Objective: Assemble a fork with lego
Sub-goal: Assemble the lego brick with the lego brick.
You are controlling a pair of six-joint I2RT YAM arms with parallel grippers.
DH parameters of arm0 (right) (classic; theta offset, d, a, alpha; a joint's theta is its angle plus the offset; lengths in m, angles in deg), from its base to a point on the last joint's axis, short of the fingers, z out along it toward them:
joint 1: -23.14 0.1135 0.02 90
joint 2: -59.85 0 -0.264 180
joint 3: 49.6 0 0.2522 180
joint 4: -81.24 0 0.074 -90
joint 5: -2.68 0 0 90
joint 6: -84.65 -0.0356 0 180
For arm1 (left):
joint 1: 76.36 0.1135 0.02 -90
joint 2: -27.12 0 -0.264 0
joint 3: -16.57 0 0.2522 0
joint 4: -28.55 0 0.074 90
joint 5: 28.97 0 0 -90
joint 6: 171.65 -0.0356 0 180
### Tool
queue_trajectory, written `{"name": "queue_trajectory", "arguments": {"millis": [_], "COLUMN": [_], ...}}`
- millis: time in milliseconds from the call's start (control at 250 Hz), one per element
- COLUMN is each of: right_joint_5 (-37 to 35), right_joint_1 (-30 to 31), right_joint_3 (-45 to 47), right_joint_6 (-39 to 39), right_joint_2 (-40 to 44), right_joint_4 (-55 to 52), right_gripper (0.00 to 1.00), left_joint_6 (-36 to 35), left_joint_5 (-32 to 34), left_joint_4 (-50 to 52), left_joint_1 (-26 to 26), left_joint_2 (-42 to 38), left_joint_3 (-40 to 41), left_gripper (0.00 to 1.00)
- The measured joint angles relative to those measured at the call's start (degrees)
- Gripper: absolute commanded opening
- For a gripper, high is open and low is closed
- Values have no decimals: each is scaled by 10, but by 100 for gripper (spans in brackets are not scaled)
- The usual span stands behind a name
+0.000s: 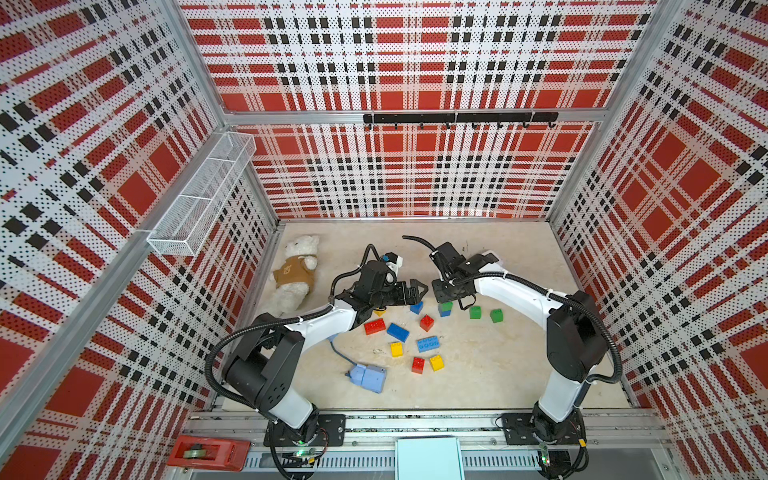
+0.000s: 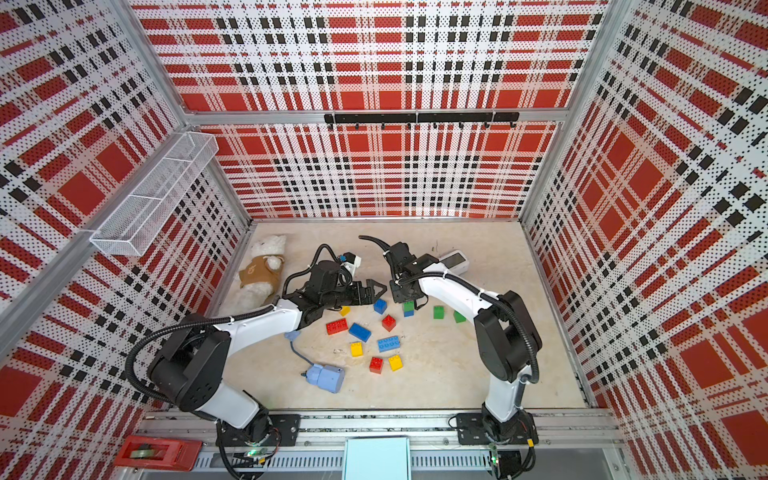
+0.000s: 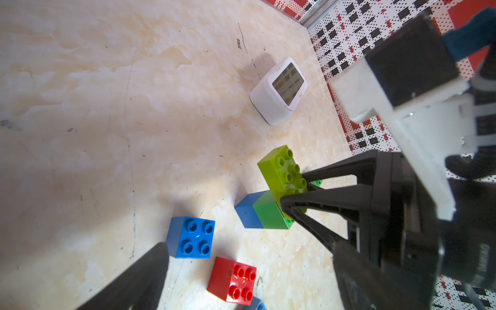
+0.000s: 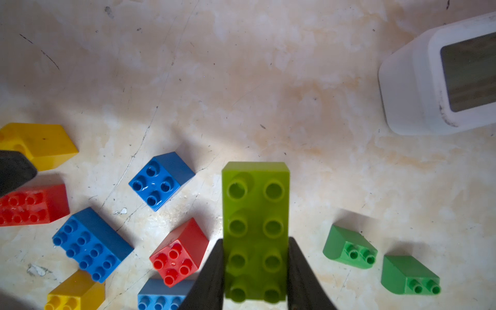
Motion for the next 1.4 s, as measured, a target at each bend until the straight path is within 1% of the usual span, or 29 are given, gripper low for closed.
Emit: {"name": "queue_trajectory", "arguments": {"millis": [164, 472, 712, 912, 1168, 1272, 1397], "right_joint_5": [1, 37, 6, -7, 0, 8, 21], "right_joint_1": [-1, -18, -5, 1, -1, -5, -8], "right_joint_3": [5, 6, 5, 5, 3, 0, -3], "right_joint_6": [-10, -35, -21, -20, -24, -11, 31], "right_joint_2": [3, 4, 2, 2, 2, 2, 1], "right_joint_4": [4, 5, 4, 4, 4, 0, -1], "right_gripper": [0, 0, 0, 0, 0, 0, 0], "left_joint_6": [2, 2, 2, 2, 2, 2, 2], "left_joint_5": [0, 0, 0, 0, 0, 1, 0], "left_joint_4": [0, 0, 0, 0, 0, 0, 0], "left_joint_1": [0, 0, 0, 0, 0, 0, 0], "left_joint_2": [0, 0, 0, 0, 0, 0, -1], "left_joint_3": [0, 0, 0, 0, 0, 0, 0], "left_gripper": [98, 98, 98, 98, 98, 98, 98]}}
